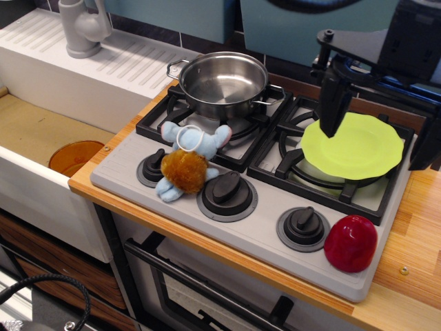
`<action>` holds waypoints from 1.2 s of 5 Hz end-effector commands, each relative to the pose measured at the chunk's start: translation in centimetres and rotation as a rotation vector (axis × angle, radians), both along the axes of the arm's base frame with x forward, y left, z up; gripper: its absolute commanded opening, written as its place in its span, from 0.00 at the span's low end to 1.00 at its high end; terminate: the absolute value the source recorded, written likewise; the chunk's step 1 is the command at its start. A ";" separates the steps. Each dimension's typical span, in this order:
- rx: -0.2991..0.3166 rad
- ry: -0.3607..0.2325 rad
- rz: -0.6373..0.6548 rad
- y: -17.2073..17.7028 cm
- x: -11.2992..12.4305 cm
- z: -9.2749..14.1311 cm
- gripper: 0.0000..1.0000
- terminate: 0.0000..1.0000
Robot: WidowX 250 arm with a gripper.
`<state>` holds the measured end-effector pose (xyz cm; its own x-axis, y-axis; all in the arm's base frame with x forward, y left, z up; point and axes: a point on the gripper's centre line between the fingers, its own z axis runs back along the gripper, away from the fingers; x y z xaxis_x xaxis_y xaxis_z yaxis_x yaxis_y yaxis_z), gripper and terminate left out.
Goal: Put sweetpotato on plate and stuffedelephant in pot or pan on stove
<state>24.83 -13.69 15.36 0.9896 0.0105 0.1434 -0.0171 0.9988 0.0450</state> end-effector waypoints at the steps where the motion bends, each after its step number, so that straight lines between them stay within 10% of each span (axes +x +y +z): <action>1: 0.000 0.000 0.000 0.0 0.0 0.0 1.00 0.00; 6: 0.012 -0.091 0.019 -1.9 -0.1 -6.1 1.00 0.00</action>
<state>24.52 -15.33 8.61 0.9761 0.0291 0.2153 -0.0442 0.9969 0.0657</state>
